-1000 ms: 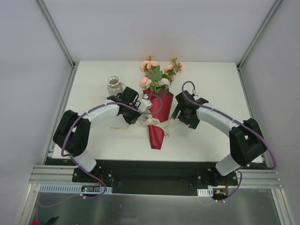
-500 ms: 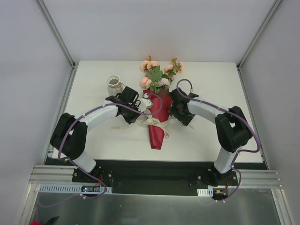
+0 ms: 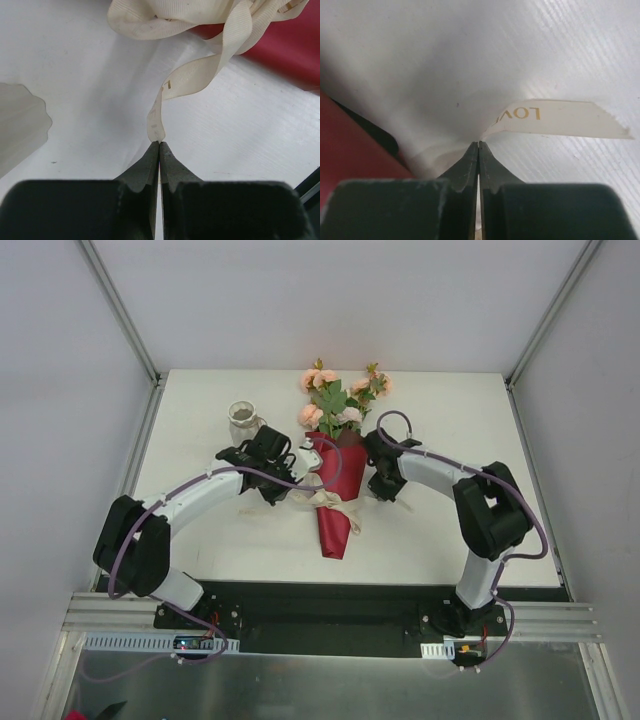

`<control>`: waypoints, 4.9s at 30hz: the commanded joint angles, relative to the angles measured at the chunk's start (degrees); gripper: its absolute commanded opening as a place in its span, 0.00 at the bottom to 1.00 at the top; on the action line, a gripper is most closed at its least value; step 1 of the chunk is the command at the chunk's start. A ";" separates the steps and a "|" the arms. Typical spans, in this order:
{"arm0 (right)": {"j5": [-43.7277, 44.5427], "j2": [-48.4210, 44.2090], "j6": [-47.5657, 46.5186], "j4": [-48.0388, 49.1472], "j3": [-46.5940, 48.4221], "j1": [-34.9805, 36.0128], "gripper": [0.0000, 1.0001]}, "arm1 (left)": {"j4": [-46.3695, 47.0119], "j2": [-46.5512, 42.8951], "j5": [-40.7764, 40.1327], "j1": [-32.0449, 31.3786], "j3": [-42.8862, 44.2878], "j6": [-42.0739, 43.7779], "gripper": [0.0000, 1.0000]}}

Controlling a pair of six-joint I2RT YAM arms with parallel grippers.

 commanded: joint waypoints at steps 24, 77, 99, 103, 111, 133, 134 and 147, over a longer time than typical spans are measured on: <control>20.87 -18.48 -14.32 -10.04 0.50 -29.59 0.01 | -4.51 -19.49 -20.15 37.47 -4.25 -0.13 0.00; 38.03 6.20 -68.64 8.07 2.43 48.72 0.96 | -14.79 -23.62 -2.60 39.85 -4.33 -5.94 0.99; 52.98 -0.28 -73.73 17.55 1.21 46.26 0.96 | -12.41 -23.70 -2.95 39.77 -6.53 -4.97 0.99; 56.32 -5.47 -71.98 17.74 0.94 46.35 0.96 | -12.41 -23.62 -2.52 39.85 -6.27 -5.06 0.99; 63.35 -14.18 -57.59 5.04 -0.03 46.00 0.96 | -12.41 -23.53 -2.43 39.85 -5.13 -4.79 0.99; 31.13 -26.52 -29.55 -7.84 8.81 10.76 0.98 | -14.25 -23.62 -1.64 39.85 -1.79 -4.35 0.99; 19.09 -28.23 -31.96 -2.53 3.02 4.49 0.99 | -14.52 -23.70 -1.46 39.77 -1.61 -4.35 0.99; -25.59 -21.93 -40.16 18.52 -9.16 -12.63 0.94 | -18.30 -23.80 5.66 39.85 2.87 -6.11 0.99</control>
